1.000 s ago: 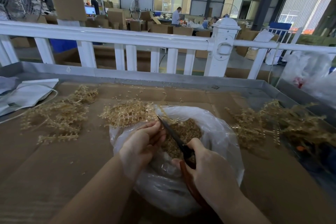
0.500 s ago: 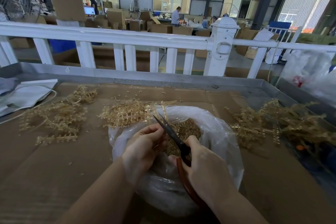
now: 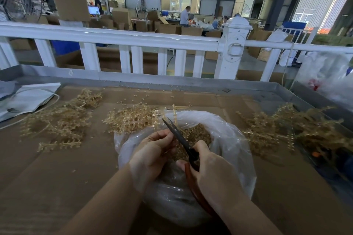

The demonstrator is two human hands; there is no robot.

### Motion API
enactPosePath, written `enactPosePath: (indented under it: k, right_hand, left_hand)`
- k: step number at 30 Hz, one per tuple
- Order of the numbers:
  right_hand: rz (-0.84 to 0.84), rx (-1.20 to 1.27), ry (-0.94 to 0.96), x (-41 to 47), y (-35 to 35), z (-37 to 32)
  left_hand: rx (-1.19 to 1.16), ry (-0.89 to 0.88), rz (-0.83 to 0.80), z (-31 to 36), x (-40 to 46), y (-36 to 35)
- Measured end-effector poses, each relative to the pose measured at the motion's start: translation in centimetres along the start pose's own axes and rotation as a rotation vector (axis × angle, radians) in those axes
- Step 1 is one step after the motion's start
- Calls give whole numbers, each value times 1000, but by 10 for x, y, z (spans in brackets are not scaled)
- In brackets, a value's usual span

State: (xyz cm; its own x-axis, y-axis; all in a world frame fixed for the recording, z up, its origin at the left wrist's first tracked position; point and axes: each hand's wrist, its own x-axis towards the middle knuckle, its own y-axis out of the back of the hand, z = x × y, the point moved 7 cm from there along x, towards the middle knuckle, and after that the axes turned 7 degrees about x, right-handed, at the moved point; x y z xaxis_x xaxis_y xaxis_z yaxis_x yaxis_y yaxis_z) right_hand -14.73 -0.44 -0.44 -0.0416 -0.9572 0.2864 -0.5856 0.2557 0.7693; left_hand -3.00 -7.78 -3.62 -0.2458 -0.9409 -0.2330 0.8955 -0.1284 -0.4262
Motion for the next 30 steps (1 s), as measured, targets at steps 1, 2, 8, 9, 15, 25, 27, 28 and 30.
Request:
enactPosePath:
  k: [1, 2, 8, 9, 15, 25, 27, 28, 30]
  right_hand:
    - [-1, -2, 5, 0, 0, 0]
    - [-1, -4, 7, 1, 0, 0]
    - [17, 12, 15, 2, 1, 0]
    - [21, 26, 19, 2, 2, 0]
    - [106, 226, -32, 9, 9, 3]
    - [25, 145, -100, 7, 11, 14]
    - [60, 122, -91, 7, 16, 15]
    - [65, 134, -91, 7, 17, 16]
    - [36, 181, -103, 8, 16, 17]
  left_hand:
    - [-1, 4, -2, 0, 0, 0]
    - [-3, 10, -4, -1, 1, 0]
    - [-3, 53, -2, -4, 2, 0]
    - [0, 53, -11, -4, 2, 0]
    - [-6, 43, -39, -3, 2, -4]
    - [-119, 87, 42, -9, 10, 7]
    - [-117, 94, 23, -8, 11, 7]
    - [-116, 97, 16, -9, 10, 6]
    - [-111, 98, 13, -9, 10, 7]
